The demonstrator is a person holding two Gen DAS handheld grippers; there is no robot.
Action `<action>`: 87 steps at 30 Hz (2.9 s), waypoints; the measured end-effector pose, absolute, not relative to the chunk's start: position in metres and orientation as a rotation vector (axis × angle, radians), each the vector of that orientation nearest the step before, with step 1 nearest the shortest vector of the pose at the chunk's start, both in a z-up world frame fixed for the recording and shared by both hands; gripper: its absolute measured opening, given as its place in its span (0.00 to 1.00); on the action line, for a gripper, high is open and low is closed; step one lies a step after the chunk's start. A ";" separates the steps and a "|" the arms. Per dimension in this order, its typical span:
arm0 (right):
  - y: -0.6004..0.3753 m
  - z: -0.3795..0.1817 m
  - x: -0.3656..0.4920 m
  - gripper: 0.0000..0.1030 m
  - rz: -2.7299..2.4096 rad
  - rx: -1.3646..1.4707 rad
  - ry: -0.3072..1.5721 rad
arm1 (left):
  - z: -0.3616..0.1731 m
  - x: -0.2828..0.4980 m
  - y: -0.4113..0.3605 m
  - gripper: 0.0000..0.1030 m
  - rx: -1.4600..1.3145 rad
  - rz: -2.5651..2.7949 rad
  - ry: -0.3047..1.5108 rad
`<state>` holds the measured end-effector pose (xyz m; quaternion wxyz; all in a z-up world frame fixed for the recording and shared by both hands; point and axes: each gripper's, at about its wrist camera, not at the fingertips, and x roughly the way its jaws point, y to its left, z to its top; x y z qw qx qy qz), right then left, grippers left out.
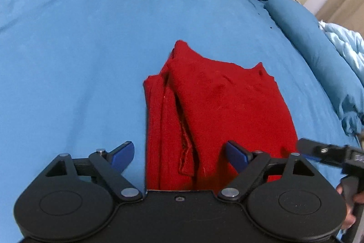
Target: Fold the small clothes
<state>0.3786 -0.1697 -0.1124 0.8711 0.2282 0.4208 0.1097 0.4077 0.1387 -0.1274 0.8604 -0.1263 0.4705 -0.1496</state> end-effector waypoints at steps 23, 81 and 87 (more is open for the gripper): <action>-0.189 -0.050 0.254 0.37 0.201 0.389 0.822 | -0.054 0.264 0.069 0.25 -0.156 -0.495 0.818; -0.133 0.026 -0.050 1.00 -0.178 0.111 0.798 | 0.015 -0.006 0.054 1.00 0.157 -0.149 0.736; -0.132 0.012 -0.061 1.00 -0.187 0.102 0.837 | 0.014 -0.015 0.052 1.00 0.147 -0.166 0.722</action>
